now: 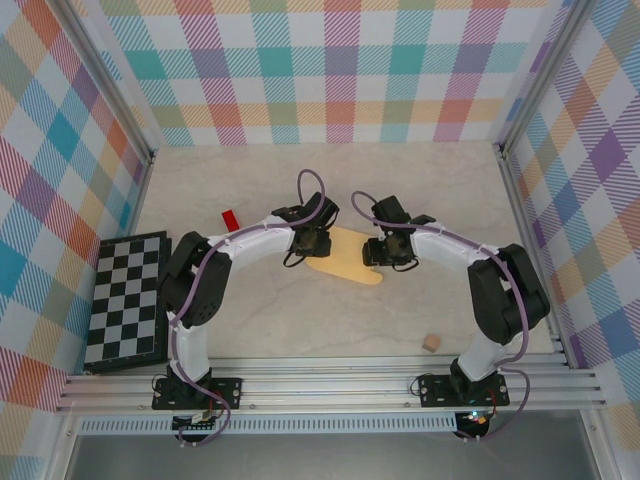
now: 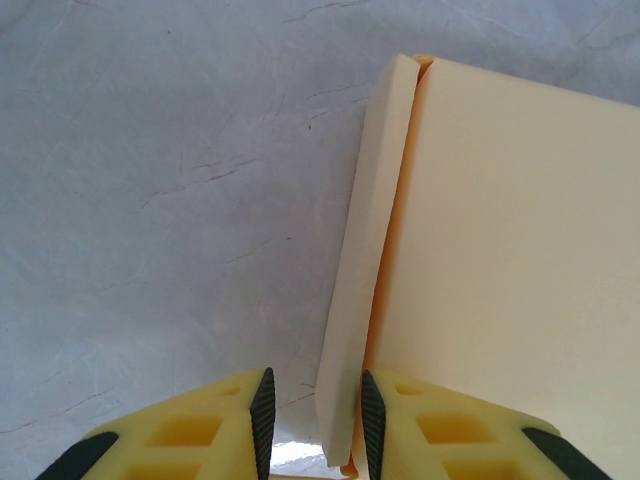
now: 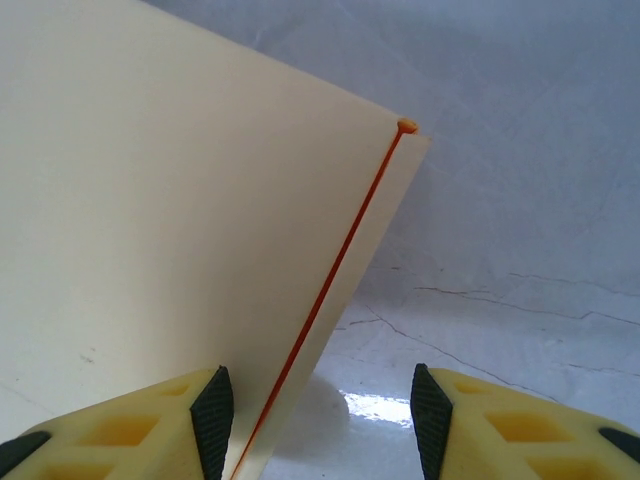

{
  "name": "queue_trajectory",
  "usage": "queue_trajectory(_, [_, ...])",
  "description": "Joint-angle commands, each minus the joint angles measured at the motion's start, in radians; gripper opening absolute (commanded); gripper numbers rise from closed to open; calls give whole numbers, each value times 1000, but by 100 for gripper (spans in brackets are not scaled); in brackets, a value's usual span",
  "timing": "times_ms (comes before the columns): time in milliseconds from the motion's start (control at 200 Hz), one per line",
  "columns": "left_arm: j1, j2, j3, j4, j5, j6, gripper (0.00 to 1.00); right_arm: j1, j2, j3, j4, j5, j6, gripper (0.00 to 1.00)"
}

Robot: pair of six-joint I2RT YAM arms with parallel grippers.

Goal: Fold the paper box

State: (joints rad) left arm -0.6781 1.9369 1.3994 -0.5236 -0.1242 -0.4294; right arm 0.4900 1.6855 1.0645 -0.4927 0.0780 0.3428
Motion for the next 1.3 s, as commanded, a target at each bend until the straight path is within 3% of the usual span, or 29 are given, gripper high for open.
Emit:
queue_trajectory(0, [10, 4, 7, -38, -13, 17, 31, -11, 28, -2, -1, 6, 18, 53])
queue_trajectory(245, [11, -44, 11, -56, 0, 0, 32, -24, -25, 7, -17, -8, 37, 54])
queue_trajectory(450, [14, -161, 12, -103, -29, 5, 38, -25, -109, 101, -171, -44, 43, 54])
queue_trajectory(640, [13, -254, -123, -73, 45, -9, 41, -25, -208, 43, -203, -109, 80, 54])
queue_trajectory(800, [16, -398, -311, -11, 99, -105, 45, -23, -290, -2, -113, -114, -154, 53])
queue_trajectory(950, [9, -497, -530, 268, 250, -327, 47, -30, -160, 158, -112, 0, -327, 53])
queue_trajectory(1080, [-6, -489, -610, 445, 240, -460, 52, -48, 14, 277, -108, -24, -368, 53])
queue_trajectory(1160, [-7, -488, -613, 454, 181, -414, 51, -50, 83, 322, -100, -56, -390, 53])
queue_trajectory(1300, [-6, -488, -591, 425, 108, -176, 49, -50, 122, 329, -93, -55, -410, 52])
